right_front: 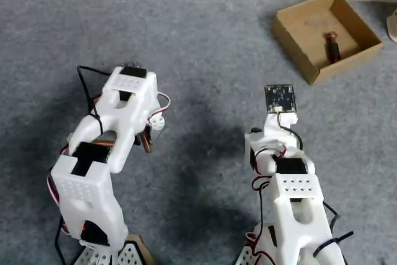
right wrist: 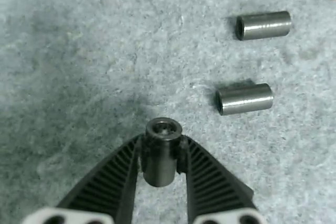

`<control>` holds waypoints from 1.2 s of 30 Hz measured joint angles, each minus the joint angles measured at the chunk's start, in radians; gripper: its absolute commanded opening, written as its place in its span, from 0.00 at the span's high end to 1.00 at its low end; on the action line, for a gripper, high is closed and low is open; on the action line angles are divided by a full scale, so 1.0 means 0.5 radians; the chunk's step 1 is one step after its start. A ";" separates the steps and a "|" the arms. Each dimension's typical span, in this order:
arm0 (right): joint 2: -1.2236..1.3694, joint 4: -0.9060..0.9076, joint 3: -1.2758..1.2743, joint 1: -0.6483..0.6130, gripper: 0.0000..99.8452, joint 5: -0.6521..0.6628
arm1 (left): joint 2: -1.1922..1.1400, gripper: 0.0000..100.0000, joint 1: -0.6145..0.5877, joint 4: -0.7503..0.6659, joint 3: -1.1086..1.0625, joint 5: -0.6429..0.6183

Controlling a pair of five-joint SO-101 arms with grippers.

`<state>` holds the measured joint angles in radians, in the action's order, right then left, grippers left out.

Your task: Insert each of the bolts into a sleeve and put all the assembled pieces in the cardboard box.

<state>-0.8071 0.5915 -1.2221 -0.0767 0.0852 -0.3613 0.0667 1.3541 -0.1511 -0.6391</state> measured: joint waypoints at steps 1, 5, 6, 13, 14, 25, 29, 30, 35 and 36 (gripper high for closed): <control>0.000 0.000 0.000 0.000 1.00 0.000 | 0.000 0.89 0.000 0.000 0.009 0.000; 0.000 0.000 0.000 0.000 1.00 0.000 | 0.000 0.89 -0.061 -0.006 0.095 0.000; 0.000 0.000 0.000 0.000 1.00 0.000 | 0.000 0.89 -0.086 -0.012 0.107 0.003; 0.000 0.000 -0.049 0.000 1.00 0.000 | 0.000 0.89 -0.206 -0.261 0.068 0.083; 0.000 0.000 -0.055 0.000 1.00 0.000 | 0.000 0.89 -0.209 -0.292 0.043 0.135; 0.000 0.000 -0.055 -0.040 1.00 0.000 | 0.018 0.97 -0.199 -0.583 -0.175 0.233; 0.000 0.000 -0.055 -0.043 1.00 0.000 | 0.021 1.00 -0.150 -0.598 -0.172 0.258; 0.000 -0.018 -0.055 -0.043 1.00 0.003 | 0.021 0.99 -0.141 -0.601 -0.172 0.282; -0.006 -0.196 -0.206 -0.160 1.00 0.006 | 0.021 0.99 -0.068 -0.608 -0.163 0.344; -0.006 -0.236 -0.224 -0.181 1.00 0.006 | 0.018 0.99 -0.058 -0.608 -0.160 0.347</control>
<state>-0.8101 0.4733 -1.3341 -0.1672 0.0882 -0.3521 0.0376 1.0503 -0.2309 -0.4657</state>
